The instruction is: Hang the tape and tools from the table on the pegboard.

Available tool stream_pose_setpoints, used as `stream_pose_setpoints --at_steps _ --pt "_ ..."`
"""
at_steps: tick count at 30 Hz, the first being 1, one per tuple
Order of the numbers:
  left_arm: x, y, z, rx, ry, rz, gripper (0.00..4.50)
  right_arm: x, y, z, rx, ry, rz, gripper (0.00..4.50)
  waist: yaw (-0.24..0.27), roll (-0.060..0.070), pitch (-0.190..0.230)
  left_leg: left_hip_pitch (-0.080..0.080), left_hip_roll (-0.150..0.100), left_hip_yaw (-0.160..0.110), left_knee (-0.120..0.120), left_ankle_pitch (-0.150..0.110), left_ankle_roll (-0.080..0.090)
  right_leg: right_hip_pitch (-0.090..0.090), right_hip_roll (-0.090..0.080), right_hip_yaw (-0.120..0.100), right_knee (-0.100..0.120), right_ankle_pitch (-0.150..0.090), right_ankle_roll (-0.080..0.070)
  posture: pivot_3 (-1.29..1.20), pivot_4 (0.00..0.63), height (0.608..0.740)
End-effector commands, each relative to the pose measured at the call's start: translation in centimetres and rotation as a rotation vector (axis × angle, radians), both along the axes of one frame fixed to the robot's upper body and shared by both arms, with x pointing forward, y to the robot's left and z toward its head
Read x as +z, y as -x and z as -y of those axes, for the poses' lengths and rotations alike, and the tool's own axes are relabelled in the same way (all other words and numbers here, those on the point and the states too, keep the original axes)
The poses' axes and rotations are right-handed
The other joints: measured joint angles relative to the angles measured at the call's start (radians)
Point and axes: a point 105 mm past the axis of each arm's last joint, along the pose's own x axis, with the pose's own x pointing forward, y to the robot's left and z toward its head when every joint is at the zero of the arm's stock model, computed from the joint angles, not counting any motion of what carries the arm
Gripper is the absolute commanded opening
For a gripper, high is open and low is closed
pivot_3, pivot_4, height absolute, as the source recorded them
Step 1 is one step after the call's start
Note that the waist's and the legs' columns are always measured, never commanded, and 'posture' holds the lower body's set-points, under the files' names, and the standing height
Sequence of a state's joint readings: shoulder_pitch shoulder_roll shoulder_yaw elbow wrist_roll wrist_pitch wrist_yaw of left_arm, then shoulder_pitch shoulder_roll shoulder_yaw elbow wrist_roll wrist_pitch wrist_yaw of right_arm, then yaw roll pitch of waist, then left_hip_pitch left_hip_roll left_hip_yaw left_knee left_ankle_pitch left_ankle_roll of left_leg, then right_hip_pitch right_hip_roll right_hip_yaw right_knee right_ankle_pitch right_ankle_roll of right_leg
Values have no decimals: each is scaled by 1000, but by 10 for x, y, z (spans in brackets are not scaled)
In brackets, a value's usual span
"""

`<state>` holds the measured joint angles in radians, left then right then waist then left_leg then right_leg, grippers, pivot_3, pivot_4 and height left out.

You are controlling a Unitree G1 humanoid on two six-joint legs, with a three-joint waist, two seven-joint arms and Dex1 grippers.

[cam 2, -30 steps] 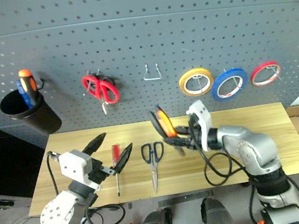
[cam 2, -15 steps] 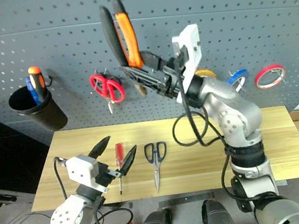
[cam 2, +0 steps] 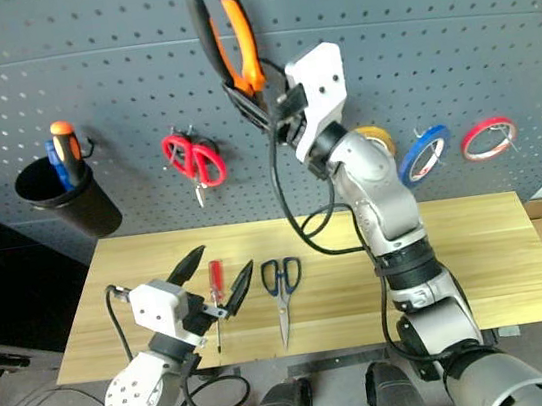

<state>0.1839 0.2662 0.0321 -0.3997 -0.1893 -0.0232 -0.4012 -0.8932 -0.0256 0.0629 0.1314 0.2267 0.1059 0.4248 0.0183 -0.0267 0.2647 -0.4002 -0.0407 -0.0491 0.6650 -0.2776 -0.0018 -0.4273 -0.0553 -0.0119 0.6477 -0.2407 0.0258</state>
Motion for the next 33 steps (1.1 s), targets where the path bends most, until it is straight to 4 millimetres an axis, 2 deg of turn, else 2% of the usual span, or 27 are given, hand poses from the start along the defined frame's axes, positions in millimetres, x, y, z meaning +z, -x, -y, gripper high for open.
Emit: stream_pose_setpoints --at_steps 1,9,16,21,26,33 --pt "9 4 5 -7 1 38 4500 13 8 -5 8 -12 94 1971 0 0 0 0 0 0 0 0 0 0 0 0 0 0 0 88 212 740" --pt "10 6 6 1 3 36 4500 -2 -14 10 -96 -31 60 1971 1 0 0 0 0 0 1 0 0 0 0 0 1 0 0 106 212 740" --pt "11 5 4 6 -2 35 4500 -5 -18 19 -144 -34 67 1971 3 0 0 0 0 0 2 1 -1 0 0 0 3 1 -1 103 208 740" --pt "11 4 3 7 -7 35 4500 -21 -18 21 -163 2 42 1971 4 0 -1 1 0 0 3 1 -1 0 0 0 4 1 -2 104 210 740" --pt "10 5 3 9 -13 27 4500 -48 -22 18 -201 68 -19 1971 3 0 -1 1 0 0 4 1 -1 -1 0 1 7 1 -2 104 216 740" --pt "9 4 2 15 -18 23 4500 -61 -30 19 -260 120 -56 1971 4 0 -2 1 0 1 11 0 0 -1 0 1 14 1 -2 106 217 740"
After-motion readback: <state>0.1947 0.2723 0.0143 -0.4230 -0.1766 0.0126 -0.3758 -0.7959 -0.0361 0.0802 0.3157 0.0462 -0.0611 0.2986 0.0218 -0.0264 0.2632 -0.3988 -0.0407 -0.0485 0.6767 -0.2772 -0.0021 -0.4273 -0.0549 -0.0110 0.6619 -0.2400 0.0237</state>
